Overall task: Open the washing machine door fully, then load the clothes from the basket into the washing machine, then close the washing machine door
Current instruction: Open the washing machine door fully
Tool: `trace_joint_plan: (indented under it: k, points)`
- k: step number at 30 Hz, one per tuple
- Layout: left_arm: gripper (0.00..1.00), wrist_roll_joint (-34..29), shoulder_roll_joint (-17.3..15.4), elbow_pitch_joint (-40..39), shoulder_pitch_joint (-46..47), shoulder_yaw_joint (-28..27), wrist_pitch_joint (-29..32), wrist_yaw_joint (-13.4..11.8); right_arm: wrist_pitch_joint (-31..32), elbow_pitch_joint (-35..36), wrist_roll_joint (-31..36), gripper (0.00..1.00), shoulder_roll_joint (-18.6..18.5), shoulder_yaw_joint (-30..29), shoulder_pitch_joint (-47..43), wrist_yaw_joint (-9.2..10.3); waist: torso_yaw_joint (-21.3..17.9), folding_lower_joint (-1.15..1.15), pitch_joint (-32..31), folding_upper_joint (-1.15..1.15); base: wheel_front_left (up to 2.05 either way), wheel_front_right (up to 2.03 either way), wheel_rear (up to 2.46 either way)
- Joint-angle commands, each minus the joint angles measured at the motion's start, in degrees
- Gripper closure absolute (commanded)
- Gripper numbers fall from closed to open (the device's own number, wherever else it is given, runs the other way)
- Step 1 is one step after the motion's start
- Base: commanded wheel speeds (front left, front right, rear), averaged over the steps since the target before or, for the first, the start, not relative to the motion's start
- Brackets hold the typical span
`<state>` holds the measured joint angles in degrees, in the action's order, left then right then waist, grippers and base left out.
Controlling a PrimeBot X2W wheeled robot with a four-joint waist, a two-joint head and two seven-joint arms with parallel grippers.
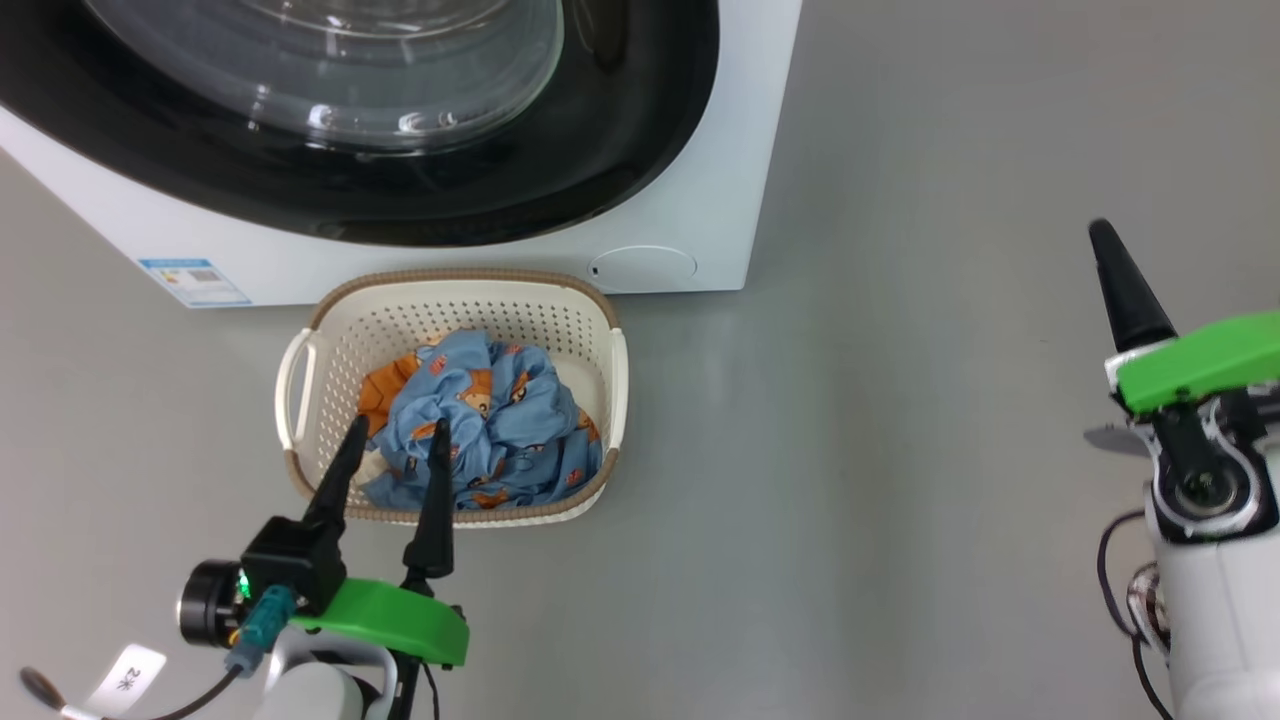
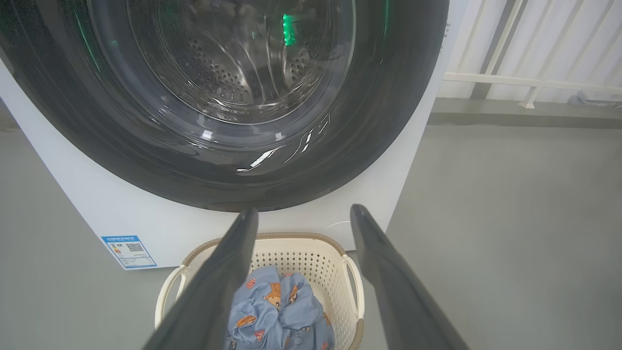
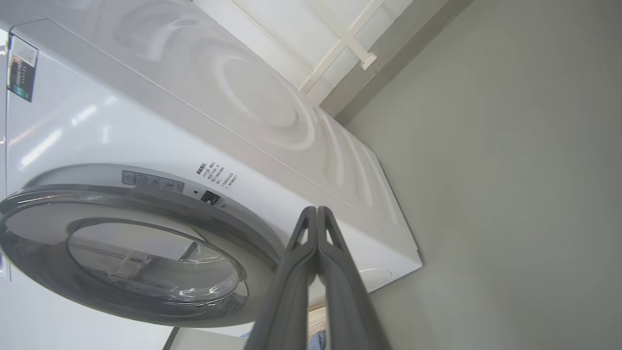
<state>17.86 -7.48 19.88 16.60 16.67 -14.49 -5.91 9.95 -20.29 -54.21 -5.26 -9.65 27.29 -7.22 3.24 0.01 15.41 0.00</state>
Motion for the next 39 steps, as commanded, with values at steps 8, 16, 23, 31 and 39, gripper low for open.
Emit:
trace_joint_plan:
  k: [8,16,23,31,39]
  points:
    - [0.00,-1.58,0.36,-0.02,2.63,-1.97,-0.51,1.09,12.19,-7.67,-20.38,1.00,1.68,-3.44,11.06,-0.26,1.64,-0.01,1.30,0.00,0.00,0.00,0.00]
    - [0.00,-2.58,1.25,0.44,3.30,-1.92,-0.51,1.91,21.47,-17.33,-29.87,1.00,2.10,-5.06,21.45,-0.26,3.40,-0.01,2.68,0.00,0.00,0.00,0.00]
    - [0.00,-3.31,2.01,1.07,4.12,-1.91,-0.51,2.65,25.14,-21.50,-31.04,1.00,2.09,-3.84,29.00,-0.26,5.00,-0.01,3.99,0.00,0.00,0.00,0.00]
    - [0.00,-4.57,2.87,1.44,5.23,-1.40,-0.51,3.20,24.56,-27.47,-29.30,1.00,1.59,-2.69,36.75,-0.26,6.97,-0.01,5.67,0.00,0.00,0.00,0.00]
    - [0.00,-5.05,3.73,1.58,6.94,-0.70,-0.51,3.96,22.47,-33.99,-25.73,1.00,1.05,-0.63,43.55,-0.26,9.00,-0.01,7.43,0.00,0.00,0.00,0.00]
